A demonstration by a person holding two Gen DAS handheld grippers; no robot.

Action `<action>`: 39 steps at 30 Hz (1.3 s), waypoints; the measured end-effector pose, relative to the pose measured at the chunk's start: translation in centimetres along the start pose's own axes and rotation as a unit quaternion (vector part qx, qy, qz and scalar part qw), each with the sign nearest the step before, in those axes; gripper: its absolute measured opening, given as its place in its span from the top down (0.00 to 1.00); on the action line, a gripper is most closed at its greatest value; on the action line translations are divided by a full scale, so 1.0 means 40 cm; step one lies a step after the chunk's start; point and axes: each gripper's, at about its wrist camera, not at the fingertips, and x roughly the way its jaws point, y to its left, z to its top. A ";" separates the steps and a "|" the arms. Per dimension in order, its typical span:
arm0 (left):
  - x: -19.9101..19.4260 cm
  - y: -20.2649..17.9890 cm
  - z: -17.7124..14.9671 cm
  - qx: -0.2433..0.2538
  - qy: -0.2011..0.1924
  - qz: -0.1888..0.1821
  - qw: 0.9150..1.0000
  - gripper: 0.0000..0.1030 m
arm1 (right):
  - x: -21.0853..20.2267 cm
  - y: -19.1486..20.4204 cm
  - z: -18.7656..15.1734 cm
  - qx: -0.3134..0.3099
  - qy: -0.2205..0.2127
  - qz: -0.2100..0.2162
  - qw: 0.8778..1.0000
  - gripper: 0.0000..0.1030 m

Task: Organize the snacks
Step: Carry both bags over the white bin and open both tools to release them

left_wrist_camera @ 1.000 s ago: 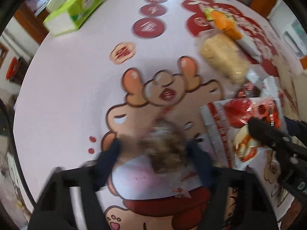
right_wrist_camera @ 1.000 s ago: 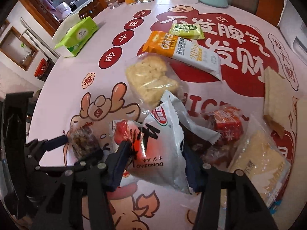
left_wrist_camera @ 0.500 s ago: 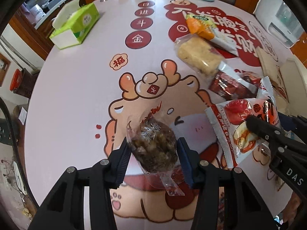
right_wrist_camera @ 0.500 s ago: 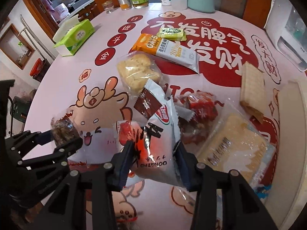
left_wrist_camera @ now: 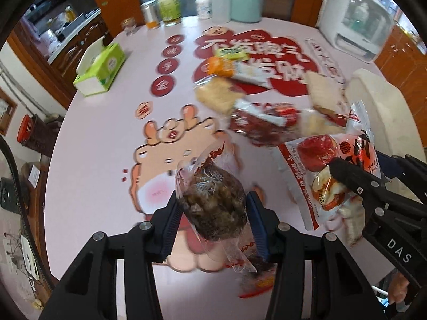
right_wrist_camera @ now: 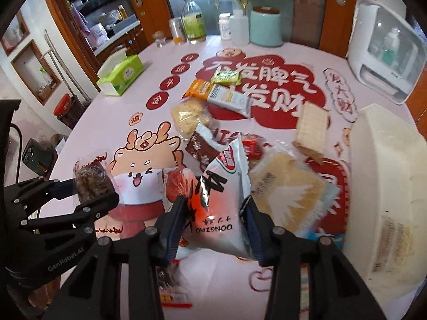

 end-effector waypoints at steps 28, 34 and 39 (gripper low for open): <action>-0.136 -0.848 0.281 0.112 -0.107 -0.024 0.988 0.54 | -0.408 -0.783 -0.012 0.107 -0.149 -0.160 0.970 0.57; -0.084 -0.898 0.317 0.110 -0.094 -0.013 0.989 0.54 | -0.392 -0.849 0.004 0.119 -0.145 -0.169 0.968 0.57; -0.050 -0.921 0.324 0.112 -0.084 -0.005 0.990 0.54 | -0.356 -0.870 0.009 0.113 -0.132 -0.178 0.969 0.57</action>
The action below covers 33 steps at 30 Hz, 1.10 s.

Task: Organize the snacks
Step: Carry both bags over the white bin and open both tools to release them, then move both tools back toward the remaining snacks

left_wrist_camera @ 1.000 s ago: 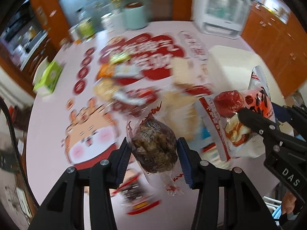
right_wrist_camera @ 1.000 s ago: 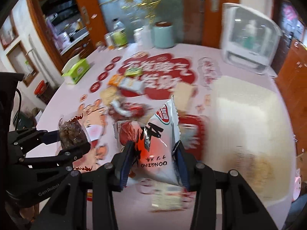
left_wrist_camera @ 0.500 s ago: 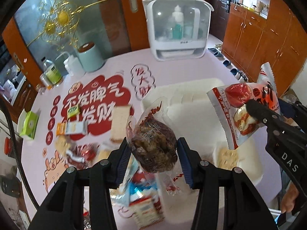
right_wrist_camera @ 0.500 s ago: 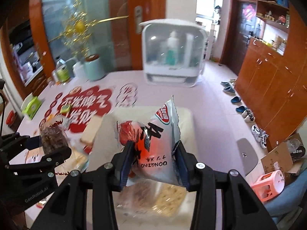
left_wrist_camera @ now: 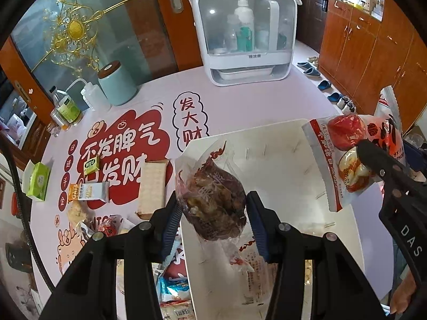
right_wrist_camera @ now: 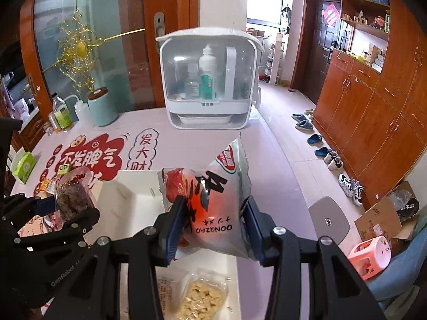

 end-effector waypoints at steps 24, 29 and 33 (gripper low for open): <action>-0.078 0.036 -0.047 0.016 -0.031 0.002 0.999 0.01 | 0.006 0.023 -0.025 -0.012 0.028 0.025 0.999 0.30; -0.123 0.074 -0.078 0.002 -0.043 -0.002 0.999 0.01 | -0.040 0.034 -0.033 -0.008 0.020 0.022 1.000 0.30; -0.157 0.120 -0.119 -0.012 -0.050 -0.004 0.999 0.01 | -0.070 0.046 -0.050 -0.003 0.019 0.030 0.999 0.30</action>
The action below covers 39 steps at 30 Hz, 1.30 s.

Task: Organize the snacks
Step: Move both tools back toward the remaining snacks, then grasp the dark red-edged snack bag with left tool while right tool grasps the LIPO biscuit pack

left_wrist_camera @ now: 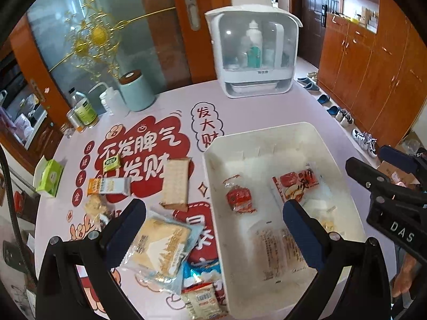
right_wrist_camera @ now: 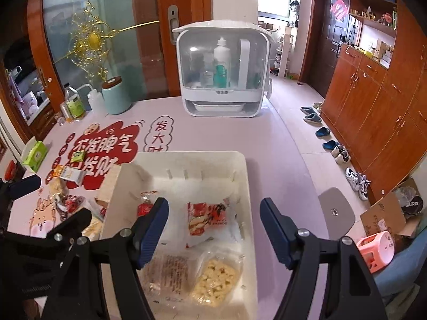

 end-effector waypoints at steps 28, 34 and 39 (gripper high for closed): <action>-0.042 0.623 -0.517 -0.054 0.114 0.050 0.991 0.01 | -0.110 0.381 -0.250 -0.066 0.037 0.045 0.996 0.31; 0.042 0.661 -0.589 -0.026 0.172 0.001 0.985 0.01 | -0.118 0.505 -0.300 -0.059 0.050 0.044 0.996 0.31; 0.121 0.659 -0.638 -0.003 0.211 -0.034 0.977 0.01 | -0.083 0.537 -0.361 -0.024 0.077 0.046 0.996 0.31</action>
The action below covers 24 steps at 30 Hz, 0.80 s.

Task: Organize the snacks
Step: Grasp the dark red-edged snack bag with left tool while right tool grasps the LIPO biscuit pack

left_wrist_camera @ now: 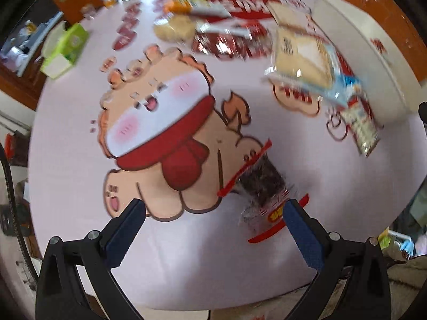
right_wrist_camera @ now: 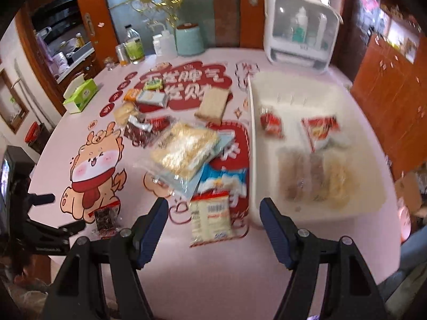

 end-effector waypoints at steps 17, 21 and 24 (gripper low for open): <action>0.108 -0.036 0.010 0.033 0.010 -0.033 0.999 0.01 | 0.230 0.008 -0.120 0.017 0.057 -0.023 0.998 0.33; 0.125 -0.047 0.015 0.037 0.008 -0.031 0.999 0.01 | 0.260 0.013 -0.117 0.011 0.059 -0.026 0.998 0.33; 0.132 -0.058 0.026 0.040 0.007 -0.028 0.999 0.01 | 0.279 0.018 -0.111 0.006 0.060 -0.025 0.998 0.33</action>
